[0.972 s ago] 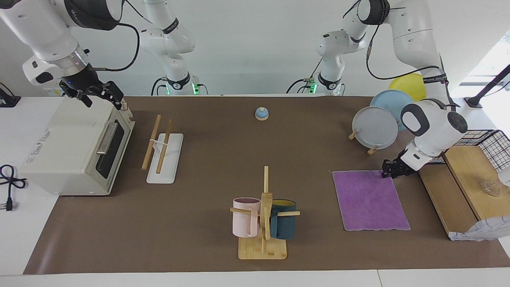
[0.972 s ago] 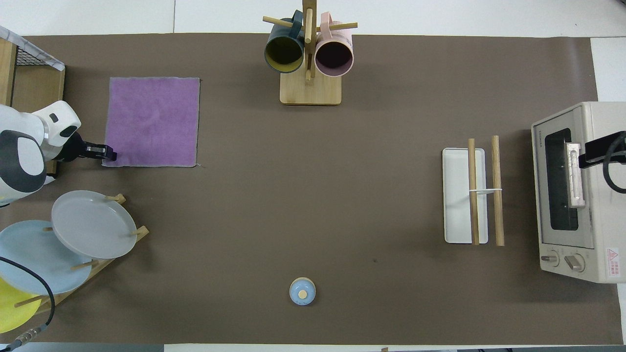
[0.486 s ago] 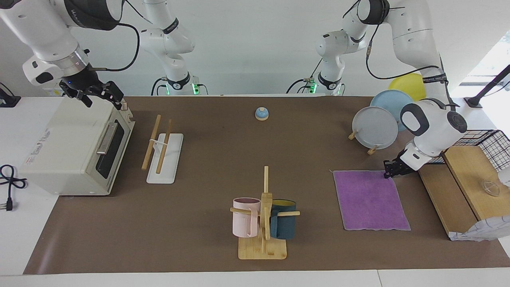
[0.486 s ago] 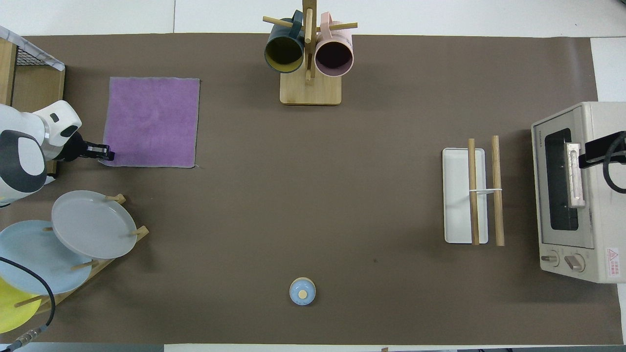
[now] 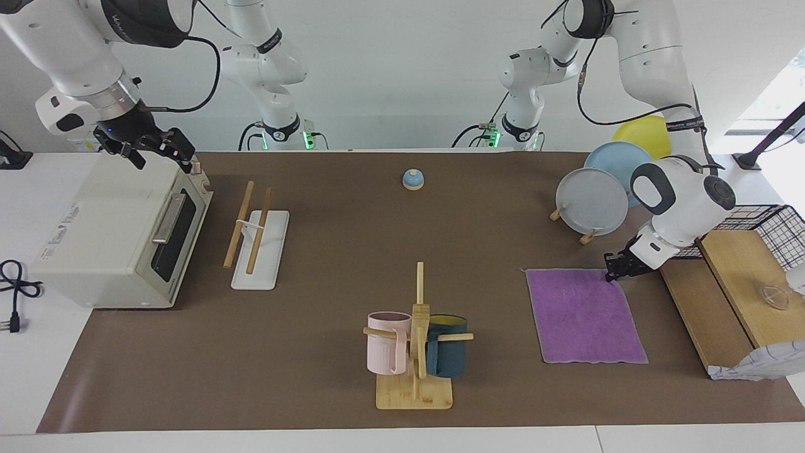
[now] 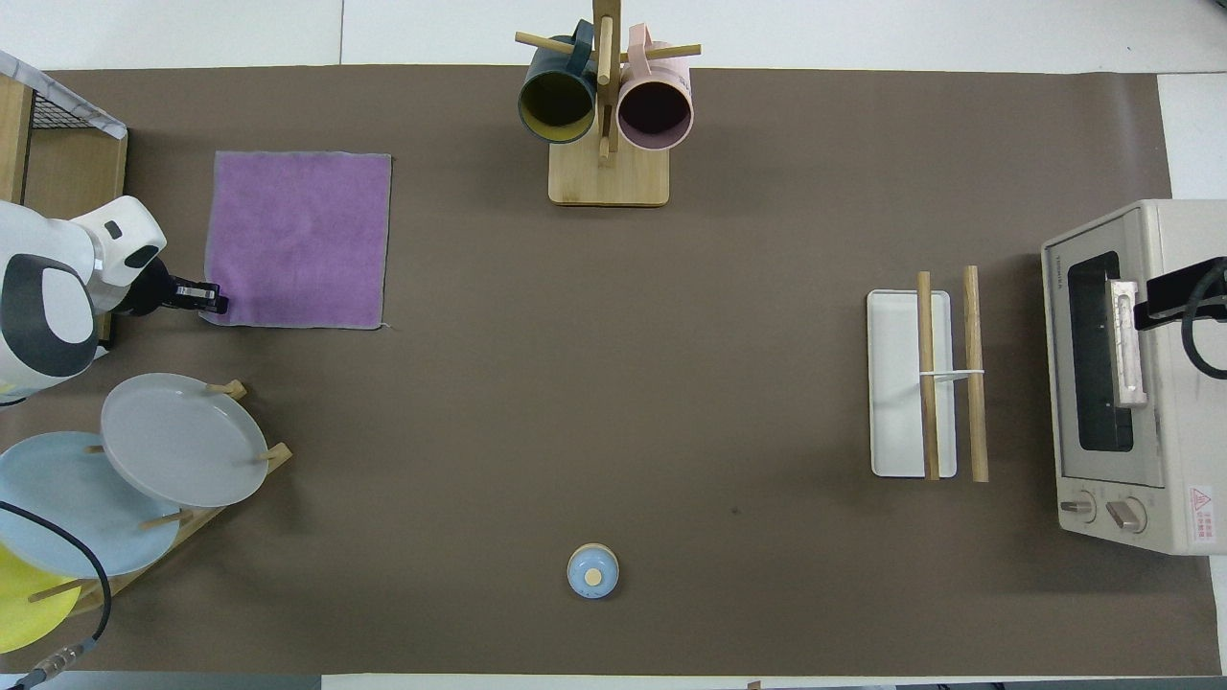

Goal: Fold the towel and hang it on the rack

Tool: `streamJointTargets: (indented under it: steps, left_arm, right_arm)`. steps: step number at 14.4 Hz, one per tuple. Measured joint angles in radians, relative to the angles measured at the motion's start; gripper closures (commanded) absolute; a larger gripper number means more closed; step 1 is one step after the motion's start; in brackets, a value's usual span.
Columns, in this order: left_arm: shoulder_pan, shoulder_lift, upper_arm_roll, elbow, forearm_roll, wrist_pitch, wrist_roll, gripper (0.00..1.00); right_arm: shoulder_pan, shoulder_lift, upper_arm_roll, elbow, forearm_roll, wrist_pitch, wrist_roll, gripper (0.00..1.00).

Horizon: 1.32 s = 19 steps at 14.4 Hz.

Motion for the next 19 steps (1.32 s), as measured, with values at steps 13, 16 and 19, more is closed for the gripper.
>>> streamJointTargets:
  steps: [13,16,19]
  left_arm:
    - [-0.046,-0.053,-0.004,0.034,0.035,0.0,0.007,1.0]
    - [-0.063,-0.053,-0.006,0.042,0.035,0.0,-0.002,1.0]
    - [-0.106,-0.063,-0.009,0.046,0.035,0.001,-0.064,1.0]
  right_arm:
    - [0.0,0.0,0.0,0.0,0.0,0.0,0.0,0.0]
    - [0.0,0.0,0.0,0.0,0.0,0.0,0.0,0.0]
    - [0.0,0.0,0.0,0.0,0.0,0.0,0.0,0.0]
